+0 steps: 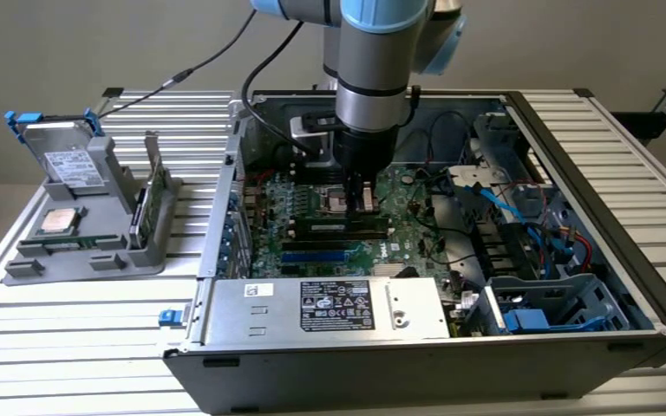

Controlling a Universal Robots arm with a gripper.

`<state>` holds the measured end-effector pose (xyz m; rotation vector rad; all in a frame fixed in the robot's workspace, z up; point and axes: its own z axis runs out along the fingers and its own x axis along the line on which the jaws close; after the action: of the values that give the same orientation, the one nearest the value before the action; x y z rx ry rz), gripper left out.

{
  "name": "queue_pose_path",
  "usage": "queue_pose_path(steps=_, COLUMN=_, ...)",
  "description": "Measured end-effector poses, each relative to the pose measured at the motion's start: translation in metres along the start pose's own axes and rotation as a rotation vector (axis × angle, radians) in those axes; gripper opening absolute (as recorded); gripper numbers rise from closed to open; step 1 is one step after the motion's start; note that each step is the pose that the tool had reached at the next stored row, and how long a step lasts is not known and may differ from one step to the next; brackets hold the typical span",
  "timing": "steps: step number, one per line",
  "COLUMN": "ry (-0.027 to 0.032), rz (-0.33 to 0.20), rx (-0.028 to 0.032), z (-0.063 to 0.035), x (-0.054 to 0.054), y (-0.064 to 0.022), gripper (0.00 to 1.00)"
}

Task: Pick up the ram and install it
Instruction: 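Insert the ram into the slot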

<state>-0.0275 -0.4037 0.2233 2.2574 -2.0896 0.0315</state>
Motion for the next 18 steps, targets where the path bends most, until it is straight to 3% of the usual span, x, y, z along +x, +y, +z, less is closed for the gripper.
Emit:
queue_pose_path(steps=6, ry=0.0009, rz=0.000, rx=-0.0001, z=-0.0001, x=-0.0019, y=-0.0002, gripper=0.14)
queue_pose_path(steps=13, ry=0.0098, rz=0.000, rx=-0.0010, z=0.0011, x=-0.0031, y=-0.0001, gripper=0.14)
queue_pose_path(steps=18, ry=0.0106, rz=0.000, rx=-0.0008, z=0.0013, x=-0.0064, y=-0.0004, gripper=0.14)
